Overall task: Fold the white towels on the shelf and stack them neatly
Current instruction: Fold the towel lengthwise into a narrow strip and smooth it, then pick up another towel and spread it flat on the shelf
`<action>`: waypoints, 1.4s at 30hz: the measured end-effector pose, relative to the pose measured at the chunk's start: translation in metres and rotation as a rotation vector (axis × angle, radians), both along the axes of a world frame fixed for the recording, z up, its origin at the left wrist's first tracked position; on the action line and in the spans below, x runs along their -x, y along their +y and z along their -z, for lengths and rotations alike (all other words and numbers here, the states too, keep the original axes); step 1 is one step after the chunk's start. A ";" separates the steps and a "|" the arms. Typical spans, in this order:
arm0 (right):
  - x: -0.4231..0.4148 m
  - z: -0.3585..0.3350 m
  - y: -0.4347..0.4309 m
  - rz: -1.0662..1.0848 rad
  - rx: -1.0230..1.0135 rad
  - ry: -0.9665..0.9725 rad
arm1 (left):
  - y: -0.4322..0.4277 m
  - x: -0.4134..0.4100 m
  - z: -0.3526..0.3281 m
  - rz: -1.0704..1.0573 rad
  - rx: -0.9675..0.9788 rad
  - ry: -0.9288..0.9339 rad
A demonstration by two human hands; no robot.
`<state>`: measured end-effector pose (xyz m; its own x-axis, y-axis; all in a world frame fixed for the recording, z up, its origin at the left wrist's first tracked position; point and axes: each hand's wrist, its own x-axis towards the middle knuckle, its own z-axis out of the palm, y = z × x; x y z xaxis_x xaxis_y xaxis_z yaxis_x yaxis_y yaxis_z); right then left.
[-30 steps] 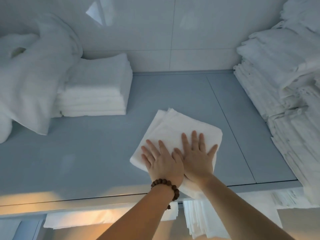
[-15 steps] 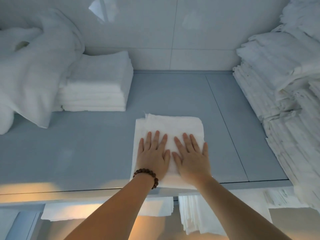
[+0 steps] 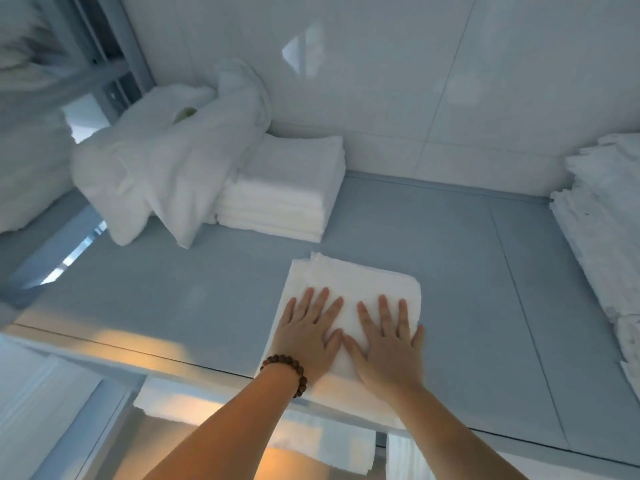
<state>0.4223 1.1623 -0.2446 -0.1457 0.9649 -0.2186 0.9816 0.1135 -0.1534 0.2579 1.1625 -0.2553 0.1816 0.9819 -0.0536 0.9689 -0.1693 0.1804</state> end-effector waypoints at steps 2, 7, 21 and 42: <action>0.027 0.001 -0.002 -0.036 0.015 0.014 | -0.002 0.029 0.000 -0.014 -0.006 0.004; 0.094 0.002 -0.001 -0.075 0.021 0.023 | -0.002 0.099 0.000 -0.034 -0.016 -0.001; 0.331 0.011 0.012 -0.162 -0.096 0.075 | -0.007 0.331 0.004 -0.167 0.017 -0.005; 0.374 -0.022 0.028 -0.226 0.077 0.143 | 0.019 0.363 -0.042 -0.341 0.124 -0.075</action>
<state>0.0487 1.1907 -0.2230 -0.3902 0.8856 -0.2520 0.9005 0.3100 -0.3051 -0.1049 1.1813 -0.2137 -0.1469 0.9736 -0.1749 0.9491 0.1885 0.2524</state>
